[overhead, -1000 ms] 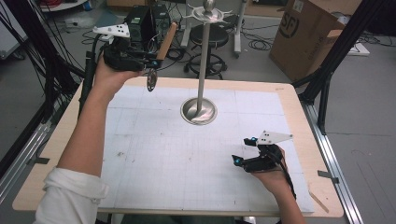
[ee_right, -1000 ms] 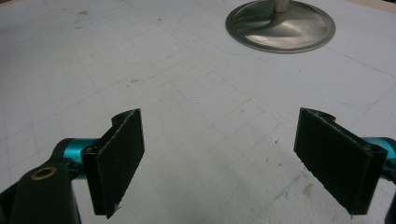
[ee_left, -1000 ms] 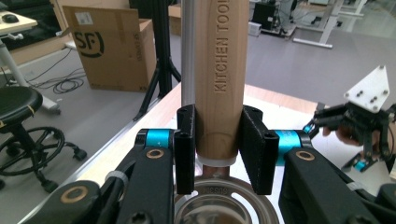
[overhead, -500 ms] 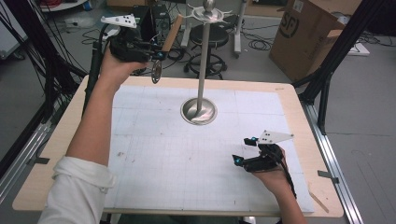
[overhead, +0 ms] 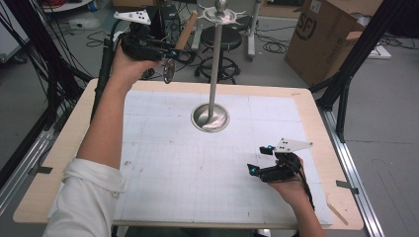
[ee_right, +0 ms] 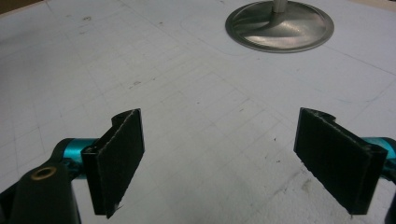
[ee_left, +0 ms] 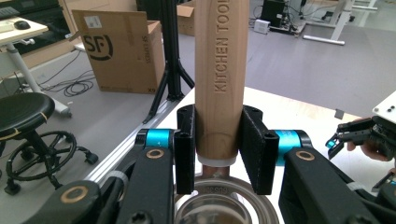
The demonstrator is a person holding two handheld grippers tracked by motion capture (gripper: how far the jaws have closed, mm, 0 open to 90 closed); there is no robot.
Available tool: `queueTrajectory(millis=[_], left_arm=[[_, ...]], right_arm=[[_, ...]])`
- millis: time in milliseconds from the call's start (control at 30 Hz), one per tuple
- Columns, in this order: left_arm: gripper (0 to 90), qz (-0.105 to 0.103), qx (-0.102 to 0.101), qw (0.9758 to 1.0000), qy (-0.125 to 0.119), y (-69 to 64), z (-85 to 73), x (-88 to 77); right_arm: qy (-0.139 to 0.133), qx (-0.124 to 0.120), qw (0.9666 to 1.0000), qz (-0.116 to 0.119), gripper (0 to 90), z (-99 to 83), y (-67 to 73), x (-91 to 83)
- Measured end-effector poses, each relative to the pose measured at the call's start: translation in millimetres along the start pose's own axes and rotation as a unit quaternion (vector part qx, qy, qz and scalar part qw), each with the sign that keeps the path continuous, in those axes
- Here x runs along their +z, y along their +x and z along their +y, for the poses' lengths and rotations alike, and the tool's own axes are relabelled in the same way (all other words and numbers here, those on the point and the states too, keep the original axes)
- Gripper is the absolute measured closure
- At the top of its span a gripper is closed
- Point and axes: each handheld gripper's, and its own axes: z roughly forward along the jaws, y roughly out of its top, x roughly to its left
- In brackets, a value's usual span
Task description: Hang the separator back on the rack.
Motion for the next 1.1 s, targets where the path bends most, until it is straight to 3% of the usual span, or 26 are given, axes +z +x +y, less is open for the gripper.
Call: queueTrajectory(millis=[233,433,800,867,933,1100], left_arm=[[68.5,-0.014,0.002,0.9998,0.011,-7.1,1.1,14.7],[68.5,-0.007,0.003,0.9996,0.029,-9.8,1.4,25.1],[68.2,-0.007,-0.007,0.9992,0.038,-13.8,4.2,38.3],[67.0,-0.009,-0.008,0.9991,0.040,-13.8,3.3,39.8],[58.5,0.000,-0.010,0.9988,0.047,-13.6,2.0,40.1],[57.0,-0.002,-0.012,0.9989,0.046,-13.7,-5.3,34.1]], right_arm=[[0.001,0.001,1.0000,-0.002,15.0,-0.8,0.5,-0.8],[0.005,-0.001,1.0000,0.000,15.0,-0.7,1.4,0.5],[0.009,-0.007,0.9999,0.006,14.9,-1.1,2.7,1.8],[0.009,-0.003,0.9999,0.005,15.0,-1.2,2.5,1.3],[0.008,-0.003,1.0000,0.005,15.0,-1.3,2.1,0.3],[0.006,-0.004,1.0000,0.003,15.0,-1.4,1.8,-1.5]])
